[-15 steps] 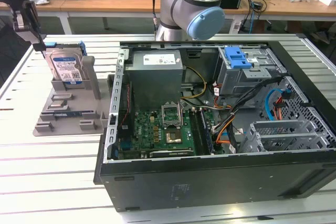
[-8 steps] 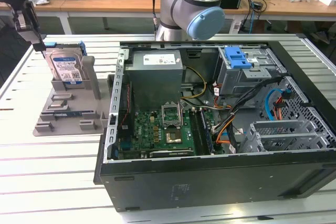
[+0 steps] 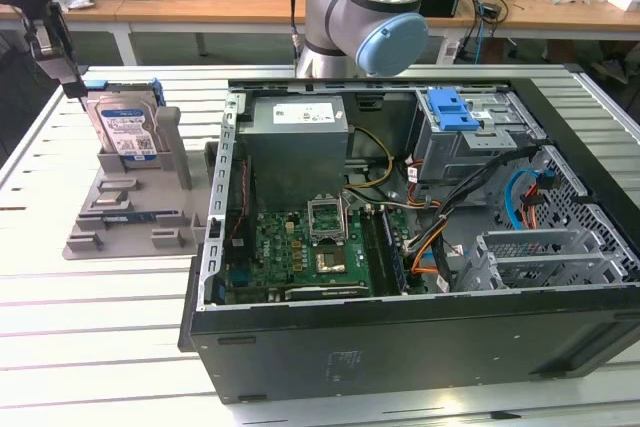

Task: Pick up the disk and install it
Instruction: 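Pick up the disk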

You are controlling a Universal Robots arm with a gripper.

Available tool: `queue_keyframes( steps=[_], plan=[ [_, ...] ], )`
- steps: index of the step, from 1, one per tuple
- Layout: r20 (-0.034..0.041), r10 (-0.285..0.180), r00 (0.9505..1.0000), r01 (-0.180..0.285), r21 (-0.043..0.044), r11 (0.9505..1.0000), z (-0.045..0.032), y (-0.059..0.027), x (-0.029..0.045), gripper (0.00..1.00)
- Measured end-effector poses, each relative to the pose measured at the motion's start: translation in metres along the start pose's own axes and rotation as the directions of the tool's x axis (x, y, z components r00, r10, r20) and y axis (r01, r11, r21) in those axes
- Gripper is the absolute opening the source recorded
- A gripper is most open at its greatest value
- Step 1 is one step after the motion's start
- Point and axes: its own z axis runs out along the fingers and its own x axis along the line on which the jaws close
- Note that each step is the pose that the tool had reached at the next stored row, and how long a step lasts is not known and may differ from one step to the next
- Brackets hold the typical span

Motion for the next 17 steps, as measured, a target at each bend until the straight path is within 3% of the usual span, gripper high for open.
queue_keyframes(
  steps=[5,6,10,12,14,17],
  plan=[
    [0.0023,0.094,0.9955,-0.094,0.002,0.9955,0.0001,0.0,0.0,0.11],
    [0.0032,0.129,0.9917,-0.129,0.0026,0.9917,0.0,0.0,0.0,0.11],
    [0.0049,0.197,0.9805,-0.197,0.0038,0.9805,0.0,0.0,0.0,0.11],
    [0.0064,0.249,0.9684,-0.249,0.0048,0.9684,0.0001,0.0,0.0,0.11],
    [0.008,0.304,0.9526,-0.304,0.0056,0.9526,0.0001,0.0,0.0,0.11],
    [0.008,0.304,0.9526,-0.304,0.0055,0.9526,0.0001,0.0,0.0,0.11]
  ],
)
